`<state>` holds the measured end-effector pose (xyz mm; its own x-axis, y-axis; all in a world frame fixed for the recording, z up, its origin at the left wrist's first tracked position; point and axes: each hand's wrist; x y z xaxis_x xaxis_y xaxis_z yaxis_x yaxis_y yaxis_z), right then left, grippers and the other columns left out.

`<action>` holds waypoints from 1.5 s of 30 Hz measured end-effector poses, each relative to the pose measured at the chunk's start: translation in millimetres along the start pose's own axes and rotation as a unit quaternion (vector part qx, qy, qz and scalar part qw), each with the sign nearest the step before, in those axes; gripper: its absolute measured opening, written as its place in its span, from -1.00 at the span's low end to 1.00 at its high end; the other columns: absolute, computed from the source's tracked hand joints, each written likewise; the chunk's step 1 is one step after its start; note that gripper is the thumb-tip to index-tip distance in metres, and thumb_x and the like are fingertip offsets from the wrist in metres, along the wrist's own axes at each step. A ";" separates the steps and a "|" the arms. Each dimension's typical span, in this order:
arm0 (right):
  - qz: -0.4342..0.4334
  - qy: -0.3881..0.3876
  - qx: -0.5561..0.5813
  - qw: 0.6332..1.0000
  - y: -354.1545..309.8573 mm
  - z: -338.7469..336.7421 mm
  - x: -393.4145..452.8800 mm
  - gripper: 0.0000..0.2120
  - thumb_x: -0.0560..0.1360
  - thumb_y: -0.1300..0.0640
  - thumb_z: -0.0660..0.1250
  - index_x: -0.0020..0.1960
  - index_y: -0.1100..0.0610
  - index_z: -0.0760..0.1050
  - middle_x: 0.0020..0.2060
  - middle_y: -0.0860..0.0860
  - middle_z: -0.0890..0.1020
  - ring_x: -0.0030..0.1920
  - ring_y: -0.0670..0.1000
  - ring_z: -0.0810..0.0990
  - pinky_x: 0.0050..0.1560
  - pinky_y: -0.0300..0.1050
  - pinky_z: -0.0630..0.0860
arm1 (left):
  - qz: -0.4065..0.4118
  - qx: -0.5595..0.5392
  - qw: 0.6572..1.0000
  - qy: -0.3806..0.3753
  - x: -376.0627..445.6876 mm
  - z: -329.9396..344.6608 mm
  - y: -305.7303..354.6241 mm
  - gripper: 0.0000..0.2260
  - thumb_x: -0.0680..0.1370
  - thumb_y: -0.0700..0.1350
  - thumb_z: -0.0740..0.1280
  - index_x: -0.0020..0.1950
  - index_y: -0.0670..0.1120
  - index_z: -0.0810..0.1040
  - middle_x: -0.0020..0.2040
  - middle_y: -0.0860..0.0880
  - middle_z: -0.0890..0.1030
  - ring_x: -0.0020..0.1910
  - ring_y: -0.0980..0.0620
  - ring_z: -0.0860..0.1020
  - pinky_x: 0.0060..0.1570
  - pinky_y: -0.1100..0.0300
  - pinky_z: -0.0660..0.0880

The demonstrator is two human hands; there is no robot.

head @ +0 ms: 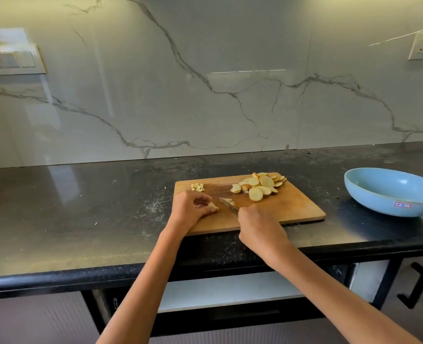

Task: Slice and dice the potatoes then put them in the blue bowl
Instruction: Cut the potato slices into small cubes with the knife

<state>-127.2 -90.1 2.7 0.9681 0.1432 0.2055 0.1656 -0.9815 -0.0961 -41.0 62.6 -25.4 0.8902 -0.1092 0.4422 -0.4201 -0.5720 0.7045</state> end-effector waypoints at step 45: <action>-0.073 0.116 -0.093 0.986 24.0 12.8 9.1 -0.67 0.63 0.25 0.11 0.39 0.16 0.29 -0.31 -0.01 0.40 -0.47 -0.10 0.27 -0.52 -0.25 0.10 | 0.165 0.051 0.984 0.037 1.3 8.7 3.8 -0.32 0.28 -0.55 0.07 0.26 -0.03 0.50 -0.13 0.24 0.58 0.05 0.13 0.49 -0.10 0.42 0.41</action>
<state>-111.9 -110.7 -10.2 0.8639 0.2728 0.4234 0.2415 -0.9620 0.1272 -39.9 53.3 -26.9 0.6921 -0.2450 0.6790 -0.6604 -0.5946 0.4586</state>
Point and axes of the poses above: each hand's wrist, its own x-axis towards the middle knuckle, its own z-axis out of the palm, y = z × x
